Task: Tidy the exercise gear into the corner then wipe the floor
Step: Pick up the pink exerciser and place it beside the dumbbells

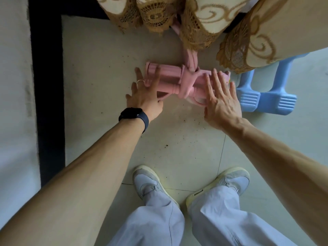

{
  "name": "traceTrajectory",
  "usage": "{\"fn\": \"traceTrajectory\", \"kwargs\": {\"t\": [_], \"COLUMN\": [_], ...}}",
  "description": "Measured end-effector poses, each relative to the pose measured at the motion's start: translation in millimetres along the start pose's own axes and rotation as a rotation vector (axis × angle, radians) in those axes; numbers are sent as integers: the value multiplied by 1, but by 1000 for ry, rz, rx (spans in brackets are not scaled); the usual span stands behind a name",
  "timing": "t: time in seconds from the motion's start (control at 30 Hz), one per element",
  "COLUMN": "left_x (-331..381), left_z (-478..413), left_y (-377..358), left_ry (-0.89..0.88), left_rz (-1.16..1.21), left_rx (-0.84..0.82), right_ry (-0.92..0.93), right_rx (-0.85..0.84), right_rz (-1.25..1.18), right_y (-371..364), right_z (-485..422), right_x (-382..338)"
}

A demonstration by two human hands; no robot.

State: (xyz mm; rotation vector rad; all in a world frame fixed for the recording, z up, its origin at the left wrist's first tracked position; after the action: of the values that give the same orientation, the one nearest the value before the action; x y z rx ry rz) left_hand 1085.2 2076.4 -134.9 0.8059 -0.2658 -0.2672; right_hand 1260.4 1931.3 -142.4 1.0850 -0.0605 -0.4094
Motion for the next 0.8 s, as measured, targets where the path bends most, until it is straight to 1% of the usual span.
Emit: {"fn": "traceTrajectory", "kwargs": {"t": [0.1,0.2,0.33,0.43,0.57,0.7,0.8], "left_x": [-9,-13,-6,-1,5,1,-10], "left_z": [20,53,125,192,291,367,420], "left_y": [18,39,76,117,199,312,380], "left_ry": [-4,-15,-39,-19,4,19,16], "left_rz": [-31,-110,-62,-35,-26,94,172], "left_rx": [25,-4,-17,-50,-76,9,86], "right_ry": [-36,-13,-9,-29,-56,-25,52], "right_rx": [-8,-70,-65,-27,-14,131,212], "right_rz": [-39,-52,-108,-163,-182,-199,-229], "right_y": [23,55,124,197,310,433,514], "right_z": [20,53,116,170,243,292,328], "right_x": [-12,-29,-55,-79,-107,-141,-170]}}
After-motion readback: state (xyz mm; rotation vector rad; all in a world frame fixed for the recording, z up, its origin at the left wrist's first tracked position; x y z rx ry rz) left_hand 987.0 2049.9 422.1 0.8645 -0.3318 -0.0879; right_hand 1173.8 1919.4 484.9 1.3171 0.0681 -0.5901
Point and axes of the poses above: each hand's wrist, its own z-axis away from the middle knuckle, its own y-axis out of the back of the hand, x = y × z, the point moved 3 cm from there along -z, towards the middle knuckle, and after that the axes turned 5 degrees about y, right-handed, at the moved point
